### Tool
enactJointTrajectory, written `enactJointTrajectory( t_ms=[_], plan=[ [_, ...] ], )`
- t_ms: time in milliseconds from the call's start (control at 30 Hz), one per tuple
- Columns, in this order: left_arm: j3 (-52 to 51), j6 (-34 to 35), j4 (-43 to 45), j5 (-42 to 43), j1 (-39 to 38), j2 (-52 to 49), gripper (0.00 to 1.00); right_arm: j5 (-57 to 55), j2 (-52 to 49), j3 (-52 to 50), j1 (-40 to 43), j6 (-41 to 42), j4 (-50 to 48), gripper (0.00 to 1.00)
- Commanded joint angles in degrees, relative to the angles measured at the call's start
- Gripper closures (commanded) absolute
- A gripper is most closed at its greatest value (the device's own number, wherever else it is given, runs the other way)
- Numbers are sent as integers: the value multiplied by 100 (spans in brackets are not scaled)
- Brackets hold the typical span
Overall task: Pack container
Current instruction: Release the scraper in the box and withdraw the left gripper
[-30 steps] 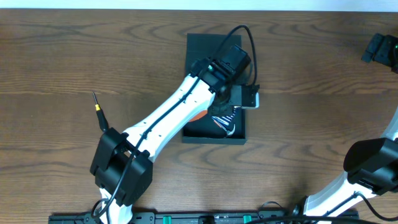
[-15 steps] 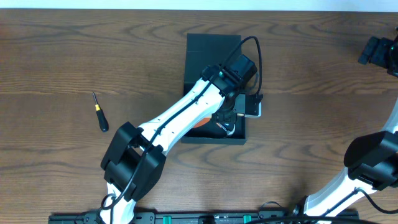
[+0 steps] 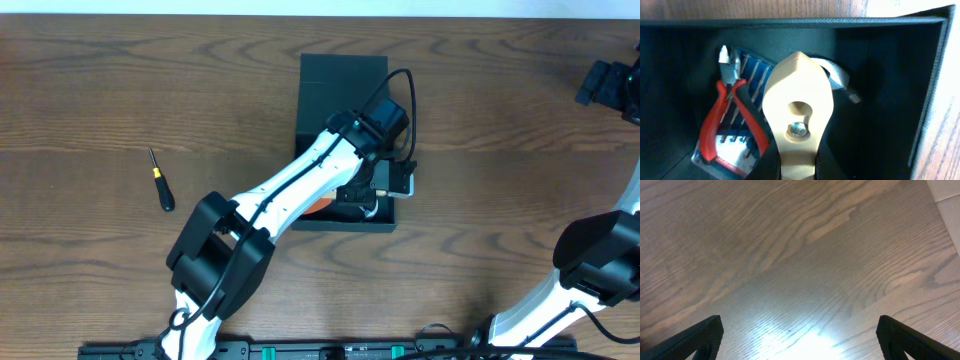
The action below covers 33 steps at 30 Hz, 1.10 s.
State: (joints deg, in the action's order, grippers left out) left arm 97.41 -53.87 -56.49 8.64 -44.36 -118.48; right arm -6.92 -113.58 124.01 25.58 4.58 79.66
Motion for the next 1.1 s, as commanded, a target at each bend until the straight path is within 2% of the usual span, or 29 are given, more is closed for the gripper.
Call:
enactJointTrajectory(
  t_ms=[0, 167, 200, 400, 467, 533, 567, 767, 867, 933, 1067],
  plan=[
    [-24, 13, -9, 133, 37, -160, 94, 31, 0, -17, 31, 92, 13, 1],
    [-24, 17, 52, 258, 68, -190, 94, 31, 0, -17, 31, 92, 31, 1],
    [-24, 15, 48, 256, 70, -190, 91, 31, 0, -17, 31, 92, 31, 1],
    [-24, 122, 44, 256, 72, -190, 50, 31, 0, -17, 31, 92, 31, 1],
    [-24, 144, 39, 254, 72, -190, 43, 31, 0, -17, 31, 92, 35, 1],
    [-22, 214, 44, 251, 72, -190, 29, 31, 0, -17, 31, 92, 39, 1],
    [-22, 238, 42, 251, 72, -184, 26, 31, 0, -17, 31, 92, 42, 1],
    [203, 863, -31, 111, 151, 177, 16, 31, 0, -17, 31, 92, 42, 1],
    [490, 1403, -245, -568, 291, 623, 9, 31, 0, -17, 31, 94, 50, 1],
    [651, 1845, -444, -1147, 470, 999, 0, 31, 0, -17, 31, 92, 50, 1],
    [837, 2673, -911, -1537, 1261, 1821, 2, 31, 0, -17, 31, 90, 79, 1]
  ],
)
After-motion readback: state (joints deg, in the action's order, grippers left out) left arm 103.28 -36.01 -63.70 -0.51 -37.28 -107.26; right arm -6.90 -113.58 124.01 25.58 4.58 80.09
